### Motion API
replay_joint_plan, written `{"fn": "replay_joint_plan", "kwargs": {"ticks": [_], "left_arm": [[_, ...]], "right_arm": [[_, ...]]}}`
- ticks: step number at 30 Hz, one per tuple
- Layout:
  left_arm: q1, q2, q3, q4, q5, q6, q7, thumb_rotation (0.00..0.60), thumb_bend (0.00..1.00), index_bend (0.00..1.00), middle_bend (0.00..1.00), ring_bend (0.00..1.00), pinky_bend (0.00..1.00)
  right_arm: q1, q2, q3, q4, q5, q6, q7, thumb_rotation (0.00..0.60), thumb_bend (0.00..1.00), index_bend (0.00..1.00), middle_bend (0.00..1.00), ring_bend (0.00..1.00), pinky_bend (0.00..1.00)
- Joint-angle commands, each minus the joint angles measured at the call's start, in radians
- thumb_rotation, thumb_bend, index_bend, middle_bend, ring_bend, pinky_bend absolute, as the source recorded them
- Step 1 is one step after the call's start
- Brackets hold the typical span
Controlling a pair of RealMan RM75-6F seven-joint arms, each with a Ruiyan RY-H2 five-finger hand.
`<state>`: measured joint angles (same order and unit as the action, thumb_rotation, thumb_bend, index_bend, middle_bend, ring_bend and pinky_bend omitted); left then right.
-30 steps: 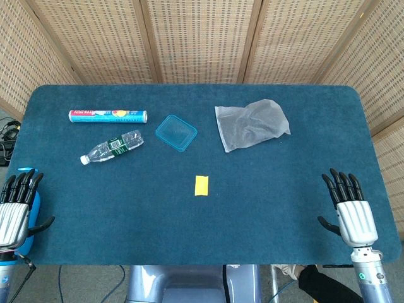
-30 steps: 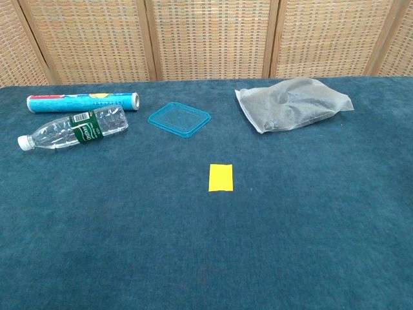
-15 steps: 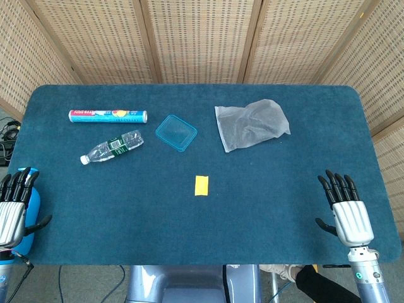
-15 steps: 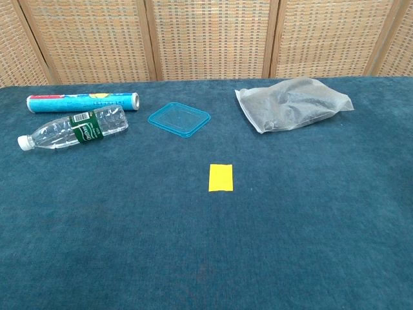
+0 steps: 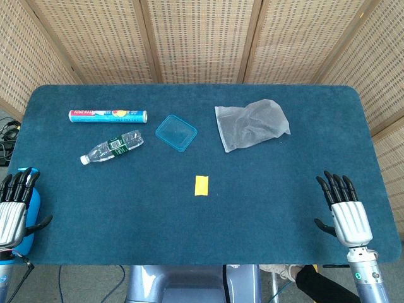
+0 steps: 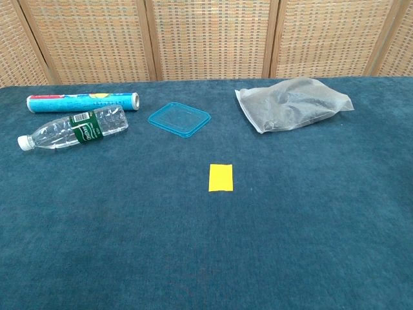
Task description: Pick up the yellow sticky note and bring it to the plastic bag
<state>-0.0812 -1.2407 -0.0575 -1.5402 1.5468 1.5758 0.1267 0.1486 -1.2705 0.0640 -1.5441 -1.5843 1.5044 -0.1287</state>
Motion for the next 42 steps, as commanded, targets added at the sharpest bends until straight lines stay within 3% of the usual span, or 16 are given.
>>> {"fn": "replay_joint_plan", "kwargs": {"ticks": [1, 18, 30, 42], "left_arm": [[0.001, 0.0, 0.001, -0.003, 0.003, 0.002, 0.003, 0.6, 0.16, 0.0, 0.0, 0.0, 0.0], [0.003, 0.002, -0.006, -0.004, -0.005, 0.008, 0.0, 0.6, 0.16, 0.0, 0.0, 0.0, 0.0], [0.003, 0.005, -0.011, -0.005, -0.014, 0.006, -0.006, 0.6, 0.16, 0.0, 0.0, 0.0, 0.0], [-0.005, 0.005, -0.018, 0.003, -0.037, -0.018, -0.021, 0.6, 0.17, 0.0, 0.0, 0.0, 0.0]], "right_arm": [[-0.001, 0.002, -0.002, 0.001, -0.003, 0.001, 0.004, 0.6, 0.15, 0.0, 0.0, 0.0, 0.0], [0.019, 0.004, -0.009, -0.025, -0.022, -0.027, 0.034, 0.6, 0.15, 0.02, 0.0, 0.0, 0.0], [0.175, -0.065, 0.06, -0.07, -0.023, -0.186, 0.096, 0.6, 0.15, 0.05, 0.0, 0.0, 0.0], [0.313, -0.193, 0.129, -0.108, 0.097, -0.356, 0.025, 0.6, 0.15, 0.09, 0.0, 0.0, 0.0]]}}
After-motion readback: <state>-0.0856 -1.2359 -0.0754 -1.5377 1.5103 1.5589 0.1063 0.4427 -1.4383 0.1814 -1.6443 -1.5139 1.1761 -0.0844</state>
